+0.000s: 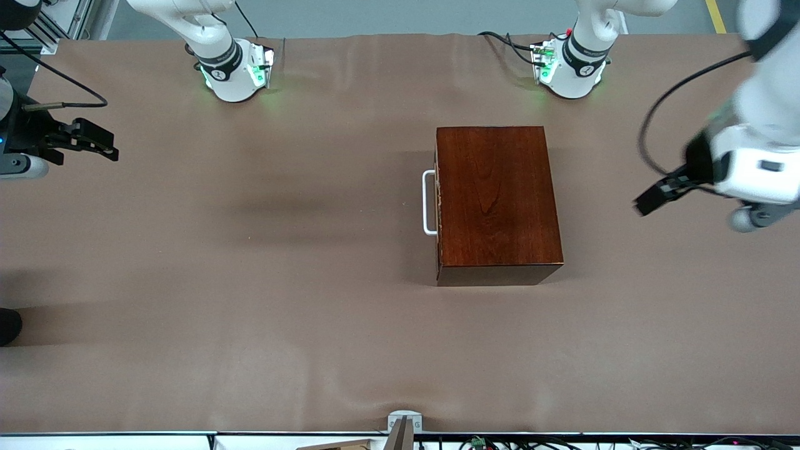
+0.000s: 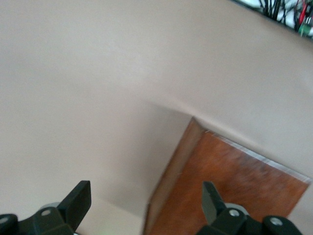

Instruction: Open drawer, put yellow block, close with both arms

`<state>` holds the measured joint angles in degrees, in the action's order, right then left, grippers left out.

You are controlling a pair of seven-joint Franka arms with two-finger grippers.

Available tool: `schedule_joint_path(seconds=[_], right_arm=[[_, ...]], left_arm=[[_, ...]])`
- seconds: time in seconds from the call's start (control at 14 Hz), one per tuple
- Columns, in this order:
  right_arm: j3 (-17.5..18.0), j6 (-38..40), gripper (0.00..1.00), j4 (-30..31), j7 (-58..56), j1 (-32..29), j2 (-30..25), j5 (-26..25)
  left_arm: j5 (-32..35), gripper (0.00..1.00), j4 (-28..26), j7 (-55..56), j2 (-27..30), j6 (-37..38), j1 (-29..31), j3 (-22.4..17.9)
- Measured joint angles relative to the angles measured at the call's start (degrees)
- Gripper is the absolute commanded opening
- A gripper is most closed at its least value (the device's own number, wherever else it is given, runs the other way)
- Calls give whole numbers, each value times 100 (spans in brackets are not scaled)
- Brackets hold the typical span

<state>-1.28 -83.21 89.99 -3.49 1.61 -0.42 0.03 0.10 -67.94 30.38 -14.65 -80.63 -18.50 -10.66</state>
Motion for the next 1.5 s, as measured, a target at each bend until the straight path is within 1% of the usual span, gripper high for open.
schedule_joint_path(seconds=[0.14, 0.29, 0.36, 0.57, 0.71, 0.86, 1.0, 1.5], right_arm=[[0, 0, 100, 0, 0, 0, 0, 0], [-1, 0, 100, 0, 0, 0, 0, 0], [-1, 0, 100, 0, 0, 0, 0, 0], [0, 0, 100, 1, -1, 0, 0, 0], [0, 0, 100, 1, -1, 0, 0, 0], [0, 0, 100, 1, -2, 0, 0, 0], [0, 3, 100, 1, -2, 0, 0, 0], [7, 4, 100, 1, -3, 11, 0, 0]], left_arm=[[0, 100, -36, -531, 64, 107, 217, 39], [0, 100, -218, -997, 263, 154, 426, 130], [0, 100, -375, -1289, 427, 163, 632, 243], [1, 100, -971, -1836, 1071, 179, 1423, 757], [1, 100, -1372, -2356, 1498, 178, 1681, 861], [1, 100, -1694, -2760, 1796, 177, 1815, 872], [49, 100, -1870, -2946, 1951, 168, 1862, 875], [126, 100, -1891, -2977, 1993, 127, 1862, 1037]])
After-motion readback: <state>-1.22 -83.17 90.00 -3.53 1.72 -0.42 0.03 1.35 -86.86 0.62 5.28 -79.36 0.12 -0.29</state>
